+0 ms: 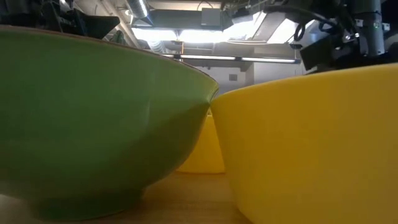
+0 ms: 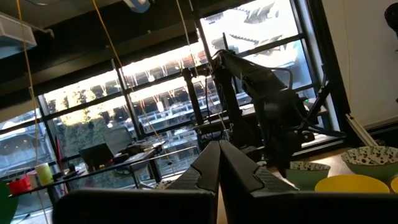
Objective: Pick & Place Mini bowls
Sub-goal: Stack the blue bowl on top of the blue bowl on the shelf
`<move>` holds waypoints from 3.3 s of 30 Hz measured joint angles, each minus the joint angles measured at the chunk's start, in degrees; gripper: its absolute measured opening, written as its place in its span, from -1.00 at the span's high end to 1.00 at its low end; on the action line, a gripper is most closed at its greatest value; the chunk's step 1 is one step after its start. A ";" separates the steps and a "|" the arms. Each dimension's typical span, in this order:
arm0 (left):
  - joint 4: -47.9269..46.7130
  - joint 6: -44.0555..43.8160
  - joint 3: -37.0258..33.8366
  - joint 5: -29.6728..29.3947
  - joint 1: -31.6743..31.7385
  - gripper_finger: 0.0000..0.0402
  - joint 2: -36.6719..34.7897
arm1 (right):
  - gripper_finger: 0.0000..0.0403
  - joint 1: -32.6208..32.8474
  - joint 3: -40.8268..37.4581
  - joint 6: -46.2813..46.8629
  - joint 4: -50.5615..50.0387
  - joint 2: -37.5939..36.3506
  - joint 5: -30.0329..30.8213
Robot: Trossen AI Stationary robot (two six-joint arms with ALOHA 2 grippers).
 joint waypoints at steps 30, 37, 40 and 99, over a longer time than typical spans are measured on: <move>-0.21 0.42 0.00 0.00 -0.01 0.99 0.00 | 0.94 -15.18 -30.01 7.15 31.91 -58.62 -0.51; -0.38 0.44 0.00 0.00 0.01 0.96 0.00 | 0.94 -18.85 -20.90 5.37 30.75 -54.40 2.89; -0.38 0.42 0.00 0.00 0.02 0.97 0.00 | 0.94 -20.96 -10.69 1.79 24.30 -47.95 6.74; -0.36 1.49 0.00 0.00 0.01 0.97 -0.01 | 0.94 -66.13 34.69 -13.37 -11.80 10.37 -1.80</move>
